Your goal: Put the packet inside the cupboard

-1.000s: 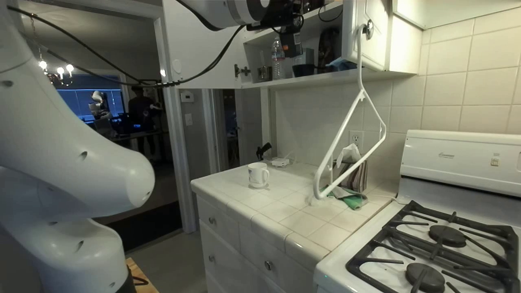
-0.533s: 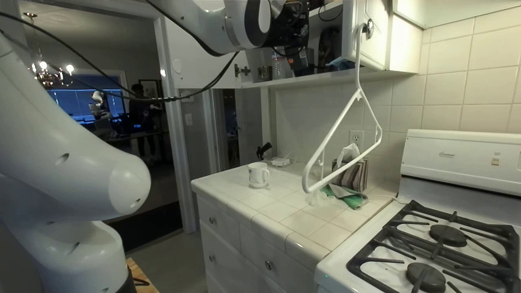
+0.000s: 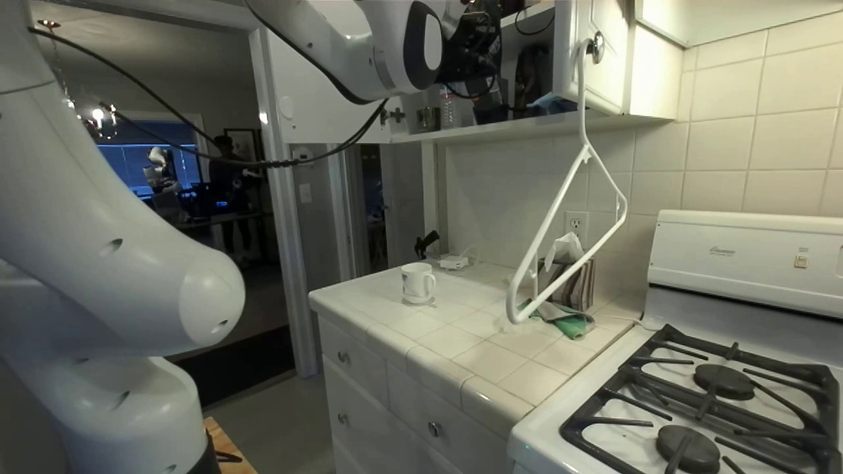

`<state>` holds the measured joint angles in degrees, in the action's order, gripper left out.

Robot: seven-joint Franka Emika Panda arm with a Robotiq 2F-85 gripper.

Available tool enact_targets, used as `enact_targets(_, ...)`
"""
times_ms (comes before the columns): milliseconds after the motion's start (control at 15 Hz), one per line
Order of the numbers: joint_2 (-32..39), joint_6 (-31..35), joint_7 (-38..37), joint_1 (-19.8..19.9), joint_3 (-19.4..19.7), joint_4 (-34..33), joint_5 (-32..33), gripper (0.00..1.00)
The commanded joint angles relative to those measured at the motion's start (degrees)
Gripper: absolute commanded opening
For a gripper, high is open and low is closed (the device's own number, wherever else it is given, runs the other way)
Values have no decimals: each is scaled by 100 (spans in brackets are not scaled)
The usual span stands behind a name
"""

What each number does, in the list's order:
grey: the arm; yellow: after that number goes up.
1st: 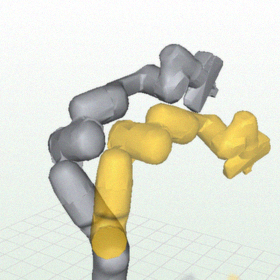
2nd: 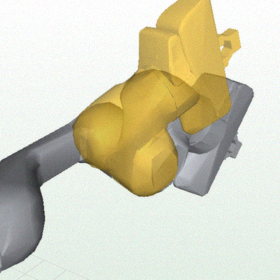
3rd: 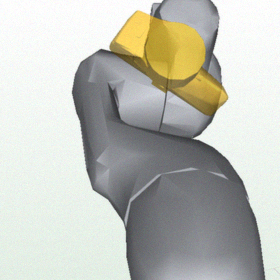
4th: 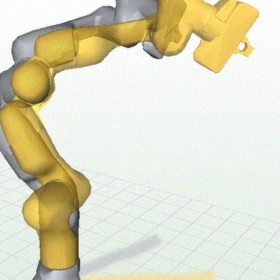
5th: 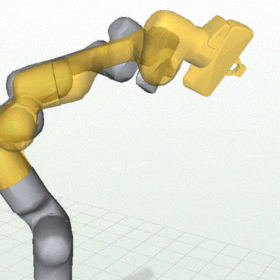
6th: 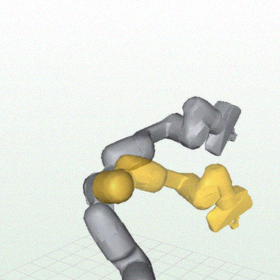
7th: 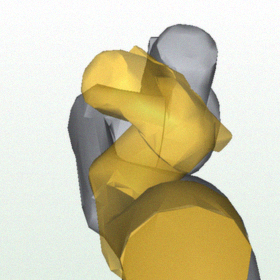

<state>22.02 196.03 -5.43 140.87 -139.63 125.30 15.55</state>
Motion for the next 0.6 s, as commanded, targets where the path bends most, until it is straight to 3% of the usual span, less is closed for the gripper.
enact_targets(0,-697,188,-106,0,113,-545,-446,0)
enact_targets(533,-1853,116,-393,-37,323,-1614,-970,0)
